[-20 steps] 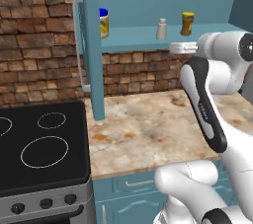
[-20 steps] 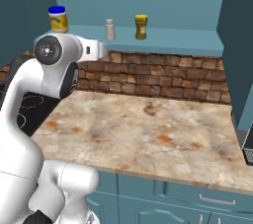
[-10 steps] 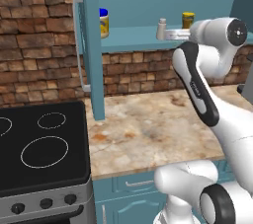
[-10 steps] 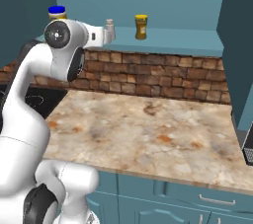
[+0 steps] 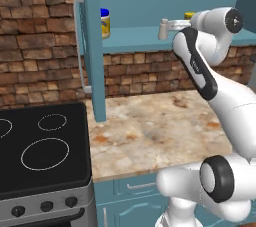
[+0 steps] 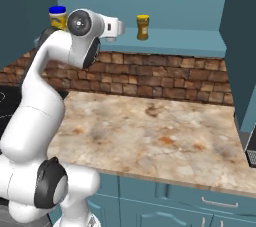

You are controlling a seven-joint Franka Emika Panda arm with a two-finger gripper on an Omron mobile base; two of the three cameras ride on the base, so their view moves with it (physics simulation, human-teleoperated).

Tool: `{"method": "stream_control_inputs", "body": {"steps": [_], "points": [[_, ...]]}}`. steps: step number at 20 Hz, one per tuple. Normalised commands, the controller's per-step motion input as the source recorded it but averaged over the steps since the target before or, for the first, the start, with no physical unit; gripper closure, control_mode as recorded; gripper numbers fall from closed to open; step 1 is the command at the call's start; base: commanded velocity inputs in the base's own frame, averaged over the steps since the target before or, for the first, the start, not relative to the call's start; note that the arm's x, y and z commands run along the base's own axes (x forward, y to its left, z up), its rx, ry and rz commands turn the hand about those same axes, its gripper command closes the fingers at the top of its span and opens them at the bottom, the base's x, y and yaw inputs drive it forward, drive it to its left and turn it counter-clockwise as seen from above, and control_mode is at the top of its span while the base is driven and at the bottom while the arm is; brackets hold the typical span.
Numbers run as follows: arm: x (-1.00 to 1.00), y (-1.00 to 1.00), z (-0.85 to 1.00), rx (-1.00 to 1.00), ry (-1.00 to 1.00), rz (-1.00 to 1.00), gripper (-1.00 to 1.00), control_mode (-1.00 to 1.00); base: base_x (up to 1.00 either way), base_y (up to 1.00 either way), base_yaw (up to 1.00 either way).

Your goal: Collect the turmeric, mayonnaise, and shaker from the cabinet and place them next to the stove.

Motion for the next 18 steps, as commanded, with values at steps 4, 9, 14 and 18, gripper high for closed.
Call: {"method": "stream_control_inputs", "body": {"steps": [4, 9, 14, 18], "points": [[0.6, 0.0, 0.0, 0.0, 0.03, 0.0, -1.0, -1.0, 0.0, 0.0, 0.0], [0.54, 0.0, -0.01, 0.0, 0.1, 0.0, -1.0, -1.0, 0.0, 0.0, 0.0], [0.46, 0.0, -0.07, 0.0, 0.07, 0.0, -1.0, -1.0, 0.0, 0.0, 0.0], [0.38, 0.05, -0.11, 0.0, 0.07, 0.0, -1.0, -1.0, 0.0, 0.0, 0.0]]}}
